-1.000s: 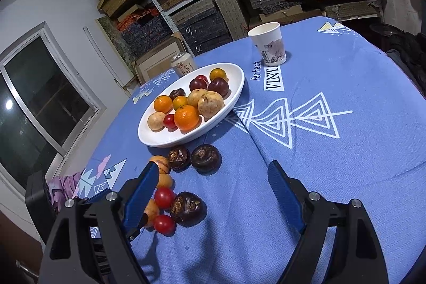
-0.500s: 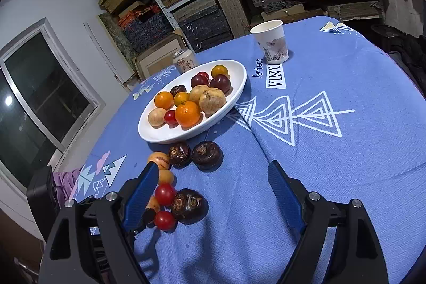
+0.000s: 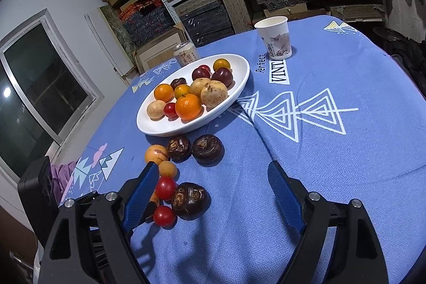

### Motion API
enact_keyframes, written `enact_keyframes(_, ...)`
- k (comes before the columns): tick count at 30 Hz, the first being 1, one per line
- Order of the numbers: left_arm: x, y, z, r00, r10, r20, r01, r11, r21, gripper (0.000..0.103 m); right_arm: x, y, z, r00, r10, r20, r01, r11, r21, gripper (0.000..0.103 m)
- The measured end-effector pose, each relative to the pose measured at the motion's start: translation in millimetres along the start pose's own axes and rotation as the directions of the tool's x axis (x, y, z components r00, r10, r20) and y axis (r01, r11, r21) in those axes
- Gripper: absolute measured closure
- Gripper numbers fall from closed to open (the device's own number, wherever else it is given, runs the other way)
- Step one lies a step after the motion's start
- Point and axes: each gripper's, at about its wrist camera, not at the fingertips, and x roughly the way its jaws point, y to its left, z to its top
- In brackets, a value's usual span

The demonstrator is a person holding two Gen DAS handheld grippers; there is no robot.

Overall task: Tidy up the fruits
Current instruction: 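Withdraw both tools to the pile, left toward a large orange-brown fruit, then grasp the orange-brown fruit with the left tool while the right tool grasps a dark brown fruit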

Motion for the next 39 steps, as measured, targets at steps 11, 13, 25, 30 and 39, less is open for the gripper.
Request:
enact_keyframes(11, -22, 8, 1, 0.986, 0.133, 0.101, -0.132, 0.991, -0.024, 0.060, 1, 8, -3, 1.000, -0.012, 0.001, 0.012, 0.999, -0.048, 0.018)
enact_keyframes(13, -39, 19, 2, 0.964, 0.210, 0.163, -0.200, 0.977, -0.078, 0.060, 4, 16, -6, 1.000, -0.015, -0.010, 0.014, 0.996, -0.091, 0.018)
enact_keyframes(25, -57, 50, -2, 0.955, 0.250, 0.157, -0.214, 0.953, -0.214, 0.059, 41, 70, -48, 0.968, -0.244, -0.058, 0.188, 0.862, -0.471, 0.038)
enact_keyframes(30, -55, 44, -3, 0.958, 0.239, 0.158, -0.207, 0.958, -0.198, 0.059, 49, 81, -55, 0.969, -0.224, -0.102, 0.146, 0.855, -0.498, 0.042)
enact_keyframes(39, -47, 43, -3, 0.966, 0.228, 0.125, -0.203, 0.962, -0.184, 0.059, 52, 76, -54, 0.969, -0.208, -0.135, 0.126, 0.881, -0.455, 0.053)
